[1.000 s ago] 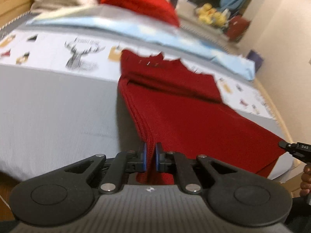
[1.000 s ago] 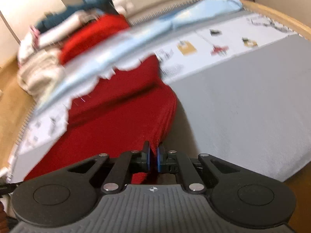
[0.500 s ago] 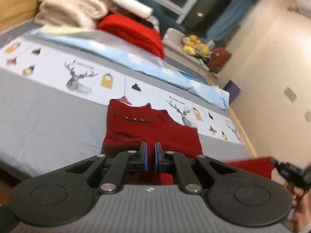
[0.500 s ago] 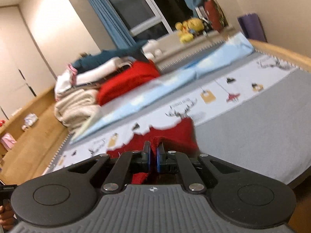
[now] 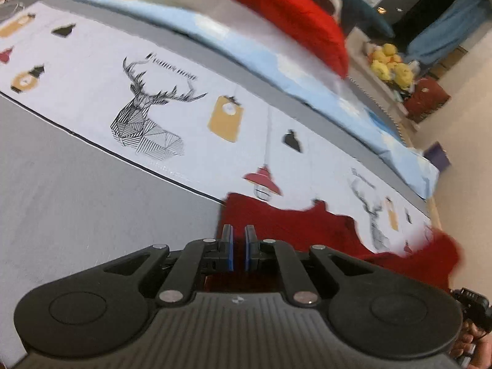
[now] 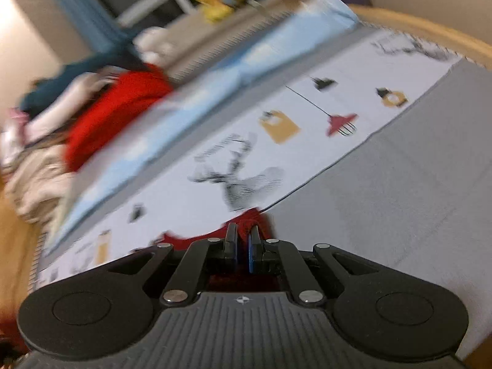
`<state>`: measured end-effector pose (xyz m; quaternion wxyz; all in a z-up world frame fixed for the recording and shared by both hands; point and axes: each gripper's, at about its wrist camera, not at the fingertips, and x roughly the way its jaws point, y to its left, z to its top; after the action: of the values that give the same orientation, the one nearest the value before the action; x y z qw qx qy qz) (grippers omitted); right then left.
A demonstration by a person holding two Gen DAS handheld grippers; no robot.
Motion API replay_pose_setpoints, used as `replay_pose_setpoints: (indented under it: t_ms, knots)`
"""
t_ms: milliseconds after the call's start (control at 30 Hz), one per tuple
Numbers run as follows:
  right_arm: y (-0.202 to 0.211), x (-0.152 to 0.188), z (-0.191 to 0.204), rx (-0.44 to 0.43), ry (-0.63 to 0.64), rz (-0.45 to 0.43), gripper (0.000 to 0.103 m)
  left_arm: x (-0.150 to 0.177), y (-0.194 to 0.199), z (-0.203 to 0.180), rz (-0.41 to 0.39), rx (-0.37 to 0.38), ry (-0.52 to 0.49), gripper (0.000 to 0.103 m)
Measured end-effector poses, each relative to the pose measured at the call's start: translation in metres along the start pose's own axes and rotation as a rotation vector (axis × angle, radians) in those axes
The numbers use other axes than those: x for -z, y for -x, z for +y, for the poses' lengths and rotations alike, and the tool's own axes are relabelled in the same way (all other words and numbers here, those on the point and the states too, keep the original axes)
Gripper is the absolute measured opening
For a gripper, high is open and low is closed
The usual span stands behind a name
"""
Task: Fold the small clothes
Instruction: 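Lift the hem with both tools and fold it toward the collar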
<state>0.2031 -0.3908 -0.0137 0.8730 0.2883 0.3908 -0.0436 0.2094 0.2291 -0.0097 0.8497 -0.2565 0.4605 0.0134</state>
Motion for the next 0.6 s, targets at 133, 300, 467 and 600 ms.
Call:
replay_pose_setpoints:
  t_ms: [133, 300, 467, 600]
  knots:
    - [-0.042, 0.01, -0.006, 0.073, 0.06, 0.019, 0.014, 0.003, -0.025, 0.009, 0.011, -0.076, 0.016, 0.031]
    - [-0.071, 0.019, -0.025, 0.085, 0.069, 0.094, 0.037, 0.019, -0.061, 0.011, 0.107, -0.078, -0.026, 0.04]
    - [-0.099, 0.03, -0.03, 0.04, 0.037, 0.197, 0.049, 0.03, -0.083, 0.01, 0.139, -0.071, -0.064, 0.044]
    - [-0.108, 0.04, -0.019, 0.046, 0.082, 0.203, 0.047, 0.032, -0.085, 0.01, 0.124, -0.061, -0.058, 0.021]
